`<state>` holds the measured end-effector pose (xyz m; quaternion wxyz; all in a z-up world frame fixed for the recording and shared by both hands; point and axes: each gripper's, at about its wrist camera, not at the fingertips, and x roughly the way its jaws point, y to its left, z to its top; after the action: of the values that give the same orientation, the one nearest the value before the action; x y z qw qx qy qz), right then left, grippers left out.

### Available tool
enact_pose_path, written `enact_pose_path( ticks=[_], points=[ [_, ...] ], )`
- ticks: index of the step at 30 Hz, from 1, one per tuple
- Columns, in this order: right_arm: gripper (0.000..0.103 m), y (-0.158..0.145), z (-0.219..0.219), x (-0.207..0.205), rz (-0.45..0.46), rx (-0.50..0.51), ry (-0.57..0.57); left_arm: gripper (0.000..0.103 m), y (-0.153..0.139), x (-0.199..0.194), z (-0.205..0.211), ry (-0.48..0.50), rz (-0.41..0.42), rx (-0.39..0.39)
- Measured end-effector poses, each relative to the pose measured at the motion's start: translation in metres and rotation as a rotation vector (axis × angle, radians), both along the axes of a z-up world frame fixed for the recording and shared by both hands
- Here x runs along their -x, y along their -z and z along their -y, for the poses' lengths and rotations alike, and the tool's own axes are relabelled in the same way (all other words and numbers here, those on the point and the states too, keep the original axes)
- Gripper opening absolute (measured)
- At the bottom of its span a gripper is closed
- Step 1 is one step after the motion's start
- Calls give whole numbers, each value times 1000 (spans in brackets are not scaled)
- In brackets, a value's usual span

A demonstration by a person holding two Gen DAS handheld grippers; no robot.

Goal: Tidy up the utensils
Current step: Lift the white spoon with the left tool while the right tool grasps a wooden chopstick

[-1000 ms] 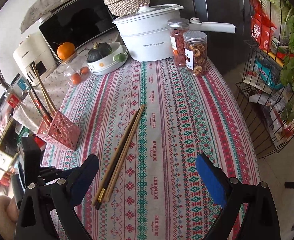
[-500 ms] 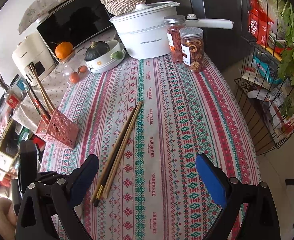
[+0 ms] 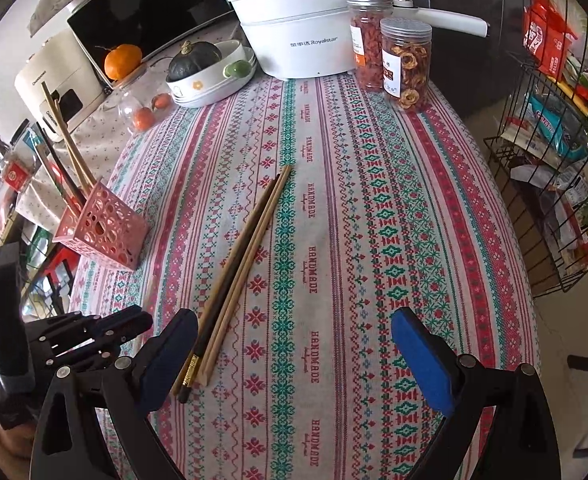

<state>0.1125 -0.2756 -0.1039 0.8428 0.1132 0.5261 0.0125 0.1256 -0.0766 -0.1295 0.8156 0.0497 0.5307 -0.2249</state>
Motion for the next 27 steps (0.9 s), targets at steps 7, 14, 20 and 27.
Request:
enact_pose_path(
  ticks=[7,14,20,27],
  points=[
    [98,6,-8,-34,34,-16,-110,11,-33,7,-22,-26,91,69],
    [68,34,2,-74,-3,-87,-78,11,-42,9,-45,-37,114,92],
    [24,61,0,-99,-73,-126,-16,11,-42,11,-57,-38,102,106],
    [18,66,-14,-110,-64,-103,-16,11,-45,13,-62,-32,96,115]
  ],
)
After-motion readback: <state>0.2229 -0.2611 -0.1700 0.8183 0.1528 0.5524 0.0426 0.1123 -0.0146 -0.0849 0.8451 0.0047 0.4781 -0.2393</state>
